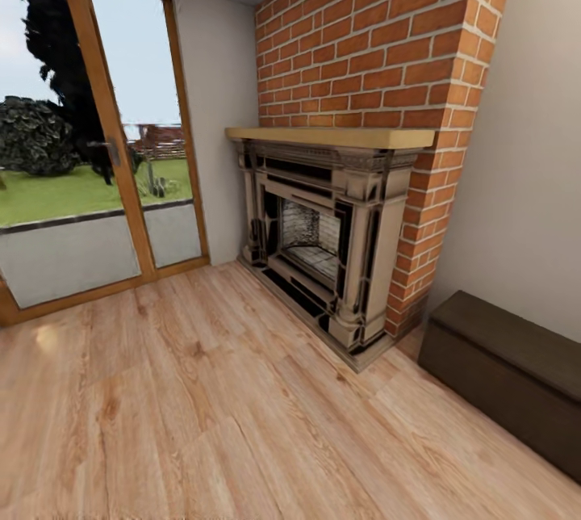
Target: Turn on the radio receiver that's on the table in the living room.
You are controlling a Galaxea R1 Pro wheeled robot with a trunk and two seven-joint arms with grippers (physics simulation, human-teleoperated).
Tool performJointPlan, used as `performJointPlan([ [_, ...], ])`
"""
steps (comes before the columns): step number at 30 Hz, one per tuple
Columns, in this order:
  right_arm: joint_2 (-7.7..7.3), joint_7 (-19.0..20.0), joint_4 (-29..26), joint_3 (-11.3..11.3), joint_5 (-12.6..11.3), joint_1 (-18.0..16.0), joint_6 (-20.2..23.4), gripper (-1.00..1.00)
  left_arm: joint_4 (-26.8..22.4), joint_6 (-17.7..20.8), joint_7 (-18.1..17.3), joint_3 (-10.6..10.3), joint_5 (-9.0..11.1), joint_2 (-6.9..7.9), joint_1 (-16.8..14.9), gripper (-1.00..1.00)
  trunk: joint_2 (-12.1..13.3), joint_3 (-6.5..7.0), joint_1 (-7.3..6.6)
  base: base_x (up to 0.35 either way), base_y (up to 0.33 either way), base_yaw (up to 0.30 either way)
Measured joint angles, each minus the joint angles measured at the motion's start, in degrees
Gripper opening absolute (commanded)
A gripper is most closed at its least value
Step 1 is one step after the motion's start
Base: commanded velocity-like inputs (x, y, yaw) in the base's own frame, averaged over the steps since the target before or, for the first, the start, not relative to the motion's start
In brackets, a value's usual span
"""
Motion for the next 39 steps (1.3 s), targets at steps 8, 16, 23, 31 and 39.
performJointPlan([
  [8,0.0,0.0,0.0,0.0,0.0,-0.01,0.0,1.0,-0.01,0.0,0.0,-0.02,0.0,0.0,0.0,1.0,0.0,0.0,0.0,0.0,0.0,0.272],
  [16,0.02,0.0,0.0,-0.02,0.0,-0.01,0.0,1.0,-0.02,0.0,0.0,-0.03,0.0,0.0,0.0,1.0,0.0,0.0,0.0,0.0,0.0,0.272],
  [23,0.05,0.0,0.0,-0.03,0.0,-0.01,0.0,1.0,0.0,0.0,0.0,-0.03,0.0,0.0,0.0,1.0,0.0,0.0,0.0,0.0,0.0,0.272],
  [31,0.03,0.0,0.0,0.0,0.0,-0.01,-0.03,1.0,-0.01,-0.02,0.0,-0.04,0.0,0.0,0.0,1.0,0.0,0.0,0.0,0.0,0.0,0.272],
  [39,0.01,0.0,0.0,0.0,0.0,-0.01,-0.09,1.0,-0.01,0.0,0.0,-0.02,0.0,0.0,0.0,1.0,0.0,0.0,0.0,0.0,0.0,0.272],
])
